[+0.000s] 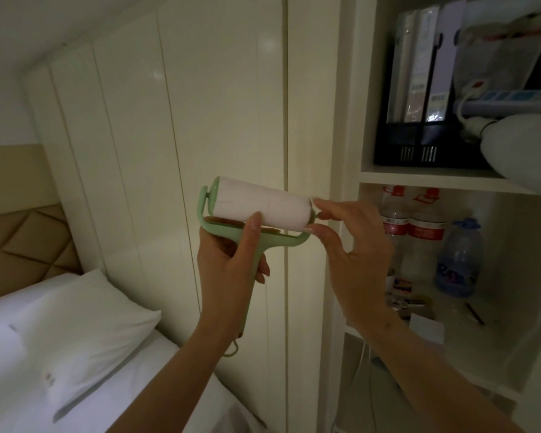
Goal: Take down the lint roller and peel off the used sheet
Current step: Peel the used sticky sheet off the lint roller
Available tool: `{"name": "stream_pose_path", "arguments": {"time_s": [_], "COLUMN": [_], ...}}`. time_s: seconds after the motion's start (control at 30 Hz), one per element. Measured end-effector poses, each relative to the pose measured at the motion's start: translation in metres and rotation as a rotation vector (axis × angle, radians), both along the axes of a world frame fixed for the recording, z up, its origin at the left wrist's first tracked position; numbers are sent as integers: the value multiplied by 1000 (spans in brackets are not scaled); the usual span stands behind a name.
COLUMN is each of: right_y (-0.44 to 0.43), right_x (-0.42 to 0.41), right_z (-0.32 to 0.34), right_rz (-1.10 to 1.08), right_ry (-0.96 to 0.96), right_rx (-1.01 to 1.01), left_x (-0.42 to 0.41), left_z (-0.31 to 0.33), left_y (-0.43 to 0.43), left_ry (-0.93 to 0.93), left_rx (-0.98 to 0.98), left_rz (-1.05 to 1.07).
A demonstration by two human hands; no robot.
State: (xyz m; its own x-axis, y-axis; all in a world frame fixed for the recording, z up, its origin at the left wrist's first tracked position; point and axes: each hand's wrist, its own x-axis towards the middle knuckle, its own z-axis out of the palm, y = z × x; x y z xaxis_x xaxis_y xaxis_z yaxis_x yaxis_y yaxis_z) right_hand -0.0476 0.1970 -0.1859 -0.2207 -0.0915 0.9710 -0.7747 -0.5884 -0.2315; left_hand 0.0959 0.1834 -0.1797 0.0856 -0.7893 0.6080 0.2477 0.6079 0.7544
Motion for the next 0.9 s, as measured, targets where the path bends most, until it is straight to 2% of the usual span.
{"name": "stream_pose_path", "arguments": {"time_s": [0.17,0.5,0.9], "right_y": [2,8,11], "right_x": [-2,-1,-3], "right_z": [-1,1,10], "right_rz": [-20,-52,16], "right_ry": [2,4,-88], "right_rx": [-89,-122,-2], "left_x": [-3,-6,-4], "left_z": [2,2,-5], "left_y": [6,9,1], "left_ry": [-6,-16,-59], "left_rx": [5,4,-61], "left_rz": [-18,-28,34]}}
